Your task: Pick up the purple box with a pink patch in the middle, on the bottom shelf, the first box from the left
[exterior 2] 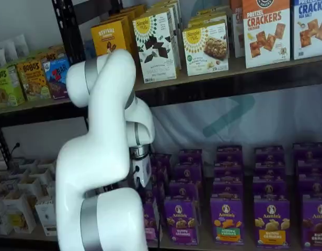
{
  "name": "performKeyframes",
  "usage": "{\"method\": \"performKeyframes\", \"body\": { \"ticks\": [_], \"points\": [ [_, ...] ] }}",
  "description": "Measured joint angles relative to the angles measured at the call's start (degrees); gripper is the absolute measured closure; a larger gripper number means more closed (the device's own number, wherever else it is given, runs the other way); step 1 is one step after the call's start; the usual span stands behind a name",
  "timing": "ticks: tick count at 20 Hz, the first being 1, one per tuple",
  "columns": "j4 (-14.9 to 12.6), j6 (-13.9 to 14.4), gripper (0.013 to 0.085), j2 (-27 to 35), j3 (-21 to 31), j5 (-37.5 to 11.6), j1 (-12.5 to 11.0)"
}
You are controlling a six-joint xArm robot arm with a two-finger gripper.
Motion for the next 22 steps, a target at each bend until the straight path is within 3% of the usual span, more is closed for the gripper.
{"method": "performKeyframes", "body": {
  "ticks": [2, 6, 10, 15, 22],
  "points": [
    [-2.62, 2.2, 0.013, 0.37, 0.49, -1.72, 0.07],
    [-3.54, 2.94, 0.013, 1.47, 0.89, -4.32, 0.11],
    [-1.07, 0.81, 0.013, 3.13, 0.89, -7.91, 0.23],
    [5.21, -4.41, 0.013, 6.2, -1.89, -9.93, 0.62],
    [5.02, -3.57, 0.013, 11.02, -7.48, -10.24, 1.23]
  ]
}}
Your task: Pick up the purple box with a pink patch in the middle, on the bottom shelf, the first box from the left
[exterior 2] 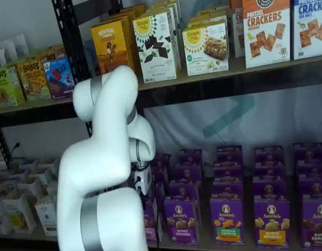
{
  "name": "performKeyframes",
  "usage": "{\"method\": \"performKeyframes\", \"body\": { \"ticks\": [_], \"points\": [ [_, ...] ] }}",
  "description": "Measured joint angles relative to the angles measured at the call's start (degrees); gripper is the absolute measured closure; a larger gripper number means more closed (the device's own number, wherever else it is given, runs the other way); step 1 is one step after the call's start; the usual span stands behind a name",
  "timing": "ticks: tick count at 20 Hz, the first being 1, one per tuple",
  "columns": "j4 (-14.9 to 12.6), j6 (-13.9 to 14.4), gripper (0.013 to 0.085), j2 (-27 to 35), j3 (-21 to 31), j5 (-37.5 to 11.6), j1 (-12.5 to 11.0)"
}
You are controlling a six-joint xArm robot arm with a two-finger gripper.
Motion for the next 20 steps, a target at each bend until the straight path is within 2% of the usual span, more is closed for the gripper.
{"method": "performKeyframes", "body": {
  "ticks": [8, 17, 20],
  "points": [
    [-3.41, 3.45, 0.013, 4.77, -4.78, 0.59, 0.45],
    [-3.64, 4.03, 0.013, 8.43, -8.15, 0.66, 0.83],
    [-3.5, 3.98, 0.021, 9.23, -9.05, 1.0, 0.9]
  ]
}}
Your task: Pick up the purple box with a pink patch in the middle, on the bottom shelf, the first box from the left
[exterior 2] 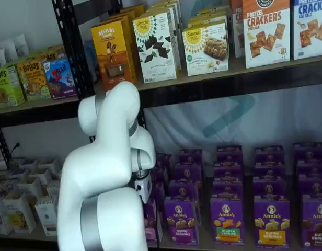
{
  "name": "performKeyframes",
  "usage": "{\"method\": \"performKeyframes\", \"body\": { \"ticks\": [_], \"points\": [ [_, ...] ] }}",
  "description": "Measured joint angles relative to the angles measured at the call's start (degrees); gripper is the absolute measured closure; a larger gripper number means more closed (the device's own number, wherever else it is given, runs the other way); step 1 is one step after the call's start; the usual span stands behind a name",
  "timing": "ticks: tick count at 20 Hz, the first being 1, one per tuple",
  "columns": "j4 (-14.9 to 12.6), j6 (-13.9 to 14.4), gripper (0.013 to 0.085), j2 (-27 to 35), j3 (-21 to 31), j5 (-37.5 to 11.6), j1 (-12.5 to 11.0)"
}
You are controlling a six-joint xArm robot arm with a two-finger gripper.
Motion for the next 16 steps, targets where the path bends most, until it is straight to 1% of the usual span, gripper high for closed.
{"method": "performKeyframes", "body": {
  "ticks": [1, 2, 3, 4, 5, 6, 8, 16],
  "points": [
    [-0.07, 0.08, 0.025, 0.13, -0.13, -0.03, 0.01],
    [-0.21, 0.21, 0.025, 0.23, -0.22, -0.05, 0.02],
    [-0.3, 0.3, 0.029, 0.36, -0.39, -0.01, 0.03],
    [-0.39, 0.39, 0.029, 0.46, -0.5, 0.05, 0.03],
    [-0.42, 0.42, 0.033, 0.59, -0.67, 0.1, 0.04],
    [-0.44, 0.45, 0.033, 0.68, -0.79, 0.16, 0.06],
    [-0.65, 0.66, 0.041, 0.81, -0.96, 0.17, 0.07],
    [-1.76, 1.59, 0.041, 1.04, -1.21, 0.33, 0.03]
  ]
}}
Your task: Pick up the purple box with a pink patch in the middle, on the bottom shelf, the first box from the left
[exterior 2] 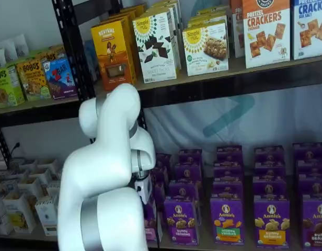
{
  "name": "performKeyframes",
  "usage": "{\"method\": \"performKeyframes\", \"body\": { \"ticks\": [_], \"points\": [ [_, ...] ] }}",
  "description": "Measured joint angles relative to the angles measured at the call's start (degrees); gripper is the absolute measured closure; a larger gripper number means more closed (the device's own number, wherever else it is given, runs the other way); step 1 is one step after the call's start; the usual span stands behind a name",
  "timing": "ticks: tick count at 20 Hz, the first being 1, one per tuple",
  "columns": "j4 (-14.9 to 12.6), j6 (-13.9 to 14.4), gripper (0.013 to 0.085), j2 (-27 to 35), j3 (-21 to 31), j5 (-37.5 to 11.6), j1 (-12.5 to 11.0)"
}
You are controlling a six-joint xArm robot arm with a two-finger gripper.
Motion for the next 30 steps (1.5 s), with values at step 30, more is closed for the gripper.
{"method": "performKeyframes", "body": {
  "ticks": [30],
  "points": [
    [-3.02, 2.0, 0.065, -5.31, 6.23, -0.05, -0.64]
  ]
}}
